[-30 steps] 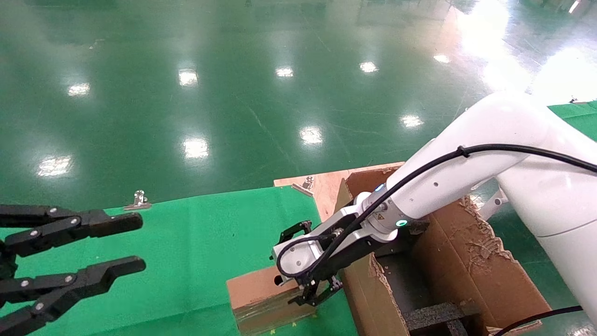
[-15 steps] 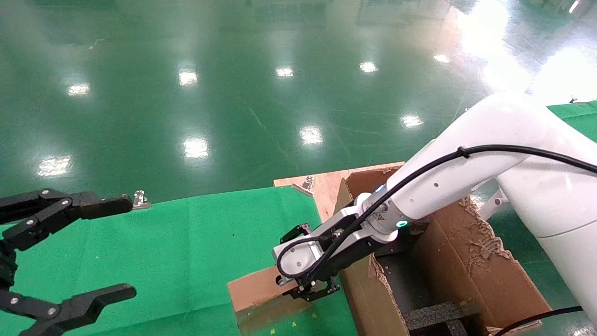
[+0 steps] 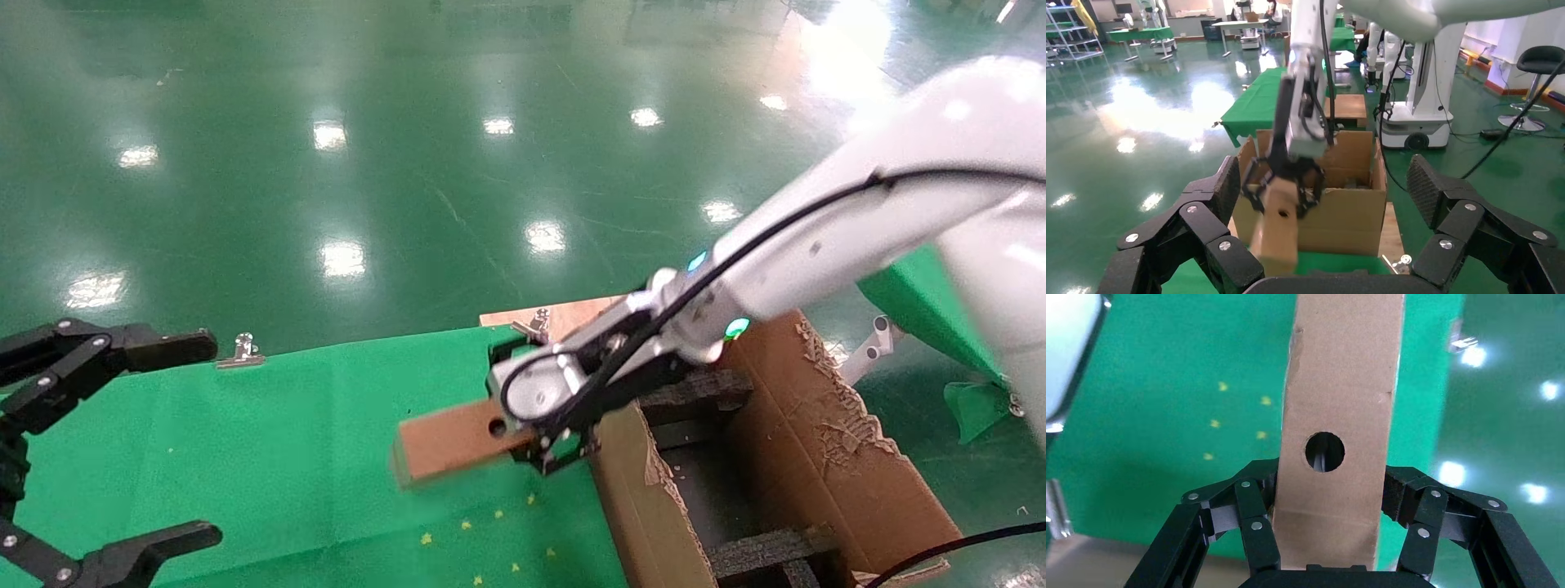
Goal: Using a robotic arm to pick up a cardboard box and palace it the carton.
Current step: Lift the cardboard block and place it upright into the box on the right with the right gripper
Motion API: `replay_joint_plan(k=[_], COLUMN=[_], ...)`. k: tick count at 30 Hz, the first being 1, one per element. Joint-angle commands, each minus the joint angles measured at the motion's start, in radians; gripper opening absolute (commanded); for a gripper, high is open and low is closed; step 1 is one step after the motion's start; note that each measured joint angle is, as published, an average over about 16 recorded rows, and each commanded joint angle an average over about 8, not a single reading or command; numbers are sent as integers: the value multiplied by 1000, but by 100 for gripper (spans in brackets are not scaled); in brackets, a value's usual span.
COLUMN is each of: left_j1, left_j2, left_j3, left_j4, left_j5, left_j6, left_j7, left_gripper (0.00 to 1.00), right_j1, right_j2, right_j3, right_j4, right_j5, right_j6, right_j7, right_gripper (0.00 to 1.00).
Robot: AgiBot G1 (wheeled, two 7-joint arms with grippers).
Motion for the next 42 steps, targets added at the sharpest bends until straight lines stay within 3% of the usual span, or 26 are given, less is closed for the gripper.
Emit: replay_joint_plan(k=[1, 12, 24, 42], left_j1=[0, 0, 0, 0], left_j2=[0, 0, 0, 0], left_j3=[0, 0, 0, 1], left_j4=[0, 0, 0, 0], left_j5=[0, 0, 0, 0], left_j6=[0, 0, 0, 0], left_j7=[0, 0, 0, 0], left_gripper=[100, 100, 100, 100], right_j1=[42, 348, 507, 762], right_j2=[7, 66, 118, 298], right_j3=[-7, -190, -440, -804], right_j4=[-22, -179, -265, -434], right_j5=[21, 198, 357, 379], right_j6=[-10, -14, -16, -17], right_j7=[-25, -163, -222, -334], right_gripper=[0, 0, 0, 0])
